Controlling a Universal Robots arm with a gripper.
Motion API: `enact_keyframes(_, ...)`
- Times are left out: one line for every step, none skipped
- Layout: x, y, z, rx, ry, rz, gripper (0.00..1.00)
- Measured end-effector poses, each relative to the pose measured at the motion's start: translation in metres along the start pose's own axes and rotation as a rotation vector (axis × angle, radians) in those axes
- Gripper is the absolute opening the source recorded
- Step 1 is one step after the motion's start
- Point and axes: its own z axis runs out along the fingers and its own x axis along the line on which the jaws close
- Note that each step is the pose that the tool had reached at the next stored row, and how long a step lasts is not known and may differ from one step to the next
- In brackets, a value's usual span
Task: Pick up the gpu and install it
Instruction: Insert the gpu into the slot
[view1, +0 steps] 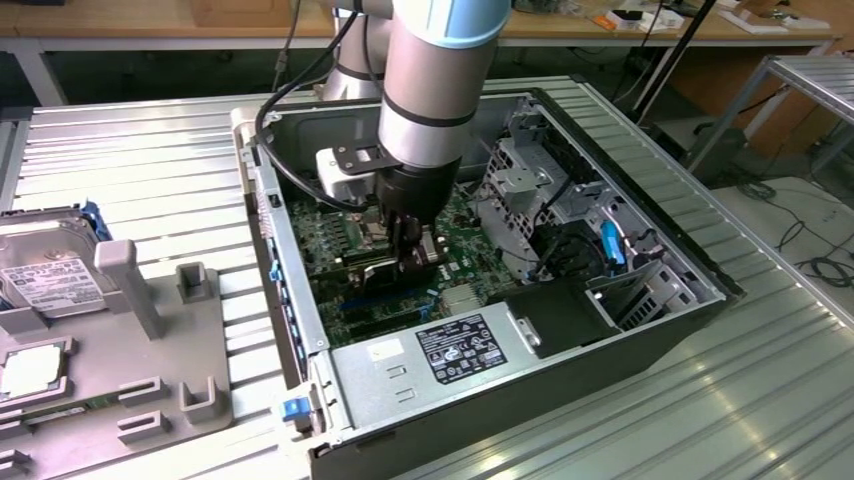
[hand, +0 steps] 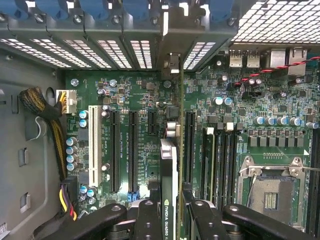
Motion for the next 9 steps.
enact_keyframes(0.0000,0.0000,0.0000,0.0000,0.0000,0.000,0.27)
enact_keyframes(0.0001,0.0000,0.0001,0.0001,0.0002,0.000,0.27)
enact_keyframes(0.0001,0.0000,0.0004,0.0005,0.0002,0.000,0.27)
enact_keyframes(0.0000,0.0000,0.0006,0.0009,0.0002,-0.001,0.27)
enact_keyframes(0.0000,0.0000,0.0010,0.0015,0.0001,-0.001,0.27)
enact_keyframes(0.0000,0.0000,0.0015,0.0022,0.0000,-0.001,0.27)
enact_keyframes(0.0000,0.0000,0.0018,0.0028,0.0000,-0.002,0.27)
enact_keyframes(0.0000,0.0000,0.0022,0.0035,0.0002,-0.002,0.27)
enact_keyframes(0.0000,0.0000,0.0022,0.0035,0.0003,-0.002,0.27)
